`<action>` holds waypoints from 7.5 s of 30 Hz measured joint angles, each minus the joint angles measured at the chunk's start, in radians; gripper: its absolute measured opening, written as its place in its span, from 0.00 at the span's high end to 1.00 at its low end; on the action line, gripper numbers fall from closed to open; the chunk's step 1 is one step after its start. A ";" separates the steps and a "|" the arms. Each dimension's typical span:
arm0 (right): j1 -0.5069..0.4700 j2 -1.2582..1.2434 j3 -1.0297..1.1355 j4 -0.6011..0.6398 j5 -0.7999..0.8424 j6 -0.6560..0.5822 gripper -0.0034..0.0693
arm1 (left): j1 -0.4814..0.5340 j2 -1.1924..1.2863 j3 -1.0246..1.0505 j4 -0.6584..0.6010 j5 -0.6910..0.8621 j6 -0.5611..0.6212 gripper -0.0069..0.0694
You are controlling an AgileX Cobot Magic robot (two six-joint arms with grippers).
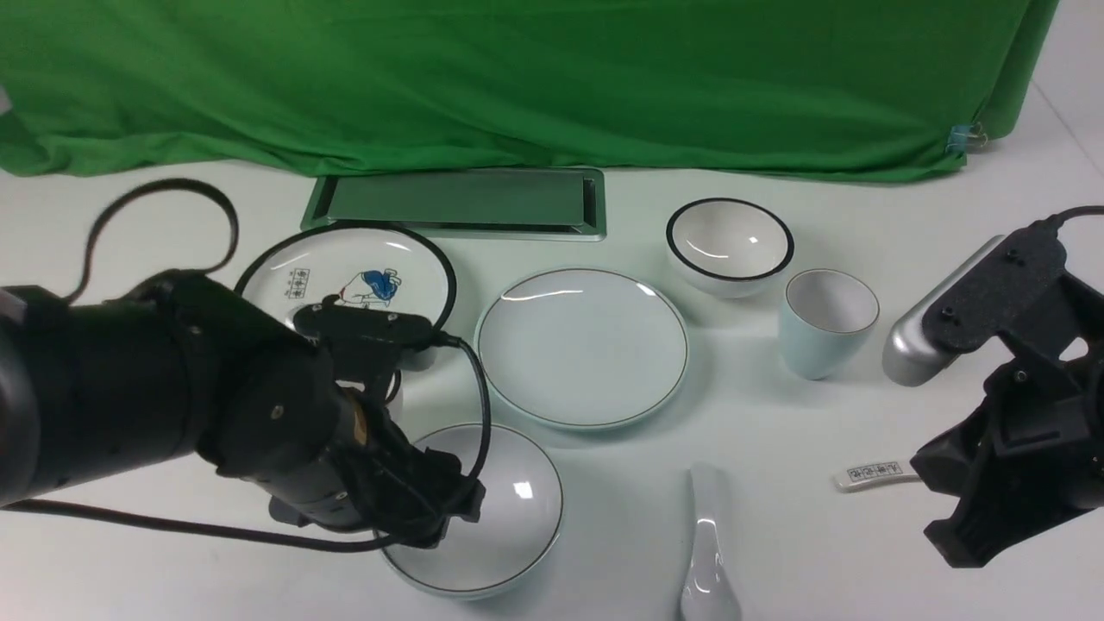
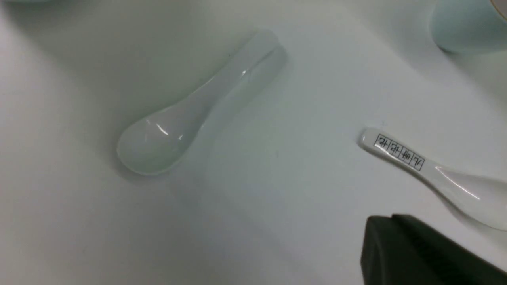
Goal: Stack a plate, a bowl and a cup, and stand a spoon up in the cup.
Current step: Use the left arm to grab a blue rice bowl, then use the left arm to put the blue rice bowl into the blue large plate in the middle, then use the right arm to grab a blue teacup, then use the right arm to put the blue teacup into the blue rice bowl in the middle, then use the right arm to grab a blue soup spoon, then use the right arm to put the blue soup spoon into the blue teacup in the middle
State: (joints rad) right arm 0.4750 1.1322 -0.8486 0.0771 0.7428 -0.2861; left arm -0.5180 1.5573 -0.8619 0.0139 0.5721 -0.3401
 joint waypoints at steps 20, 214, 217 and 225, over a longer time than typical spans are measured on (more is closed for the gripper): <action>0.000 0.000 0.000 0.000 0.012 0.002 0.87 | 0.000 -0.040 -0.061 -0.028 0.011 0.073 0.92; 0.090 0.845 -0.322 0.071 -1.516 0.298 0.71 | 0.185 -0.243 -0.347 -0.178 0.317 0.634 0.96; 0.090 0.864 -0.322 0.071 -1.517 0.298 0.71 | 0.185 -0.238 -0.347 -0.174 0.317 0.634 0.96; 0.090 0.871 -0.322 0.071 -1.428 0.296 0.71 | 0.185 -0.238 -0.347 -0.170 0.317 0.635 0.96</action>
State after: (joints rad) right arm 0.5650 2.0034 -1.1705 0.1480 -0.6849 0.0100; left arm -0.3328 1.3189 -1.2092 -0.1557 0.8896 0.2950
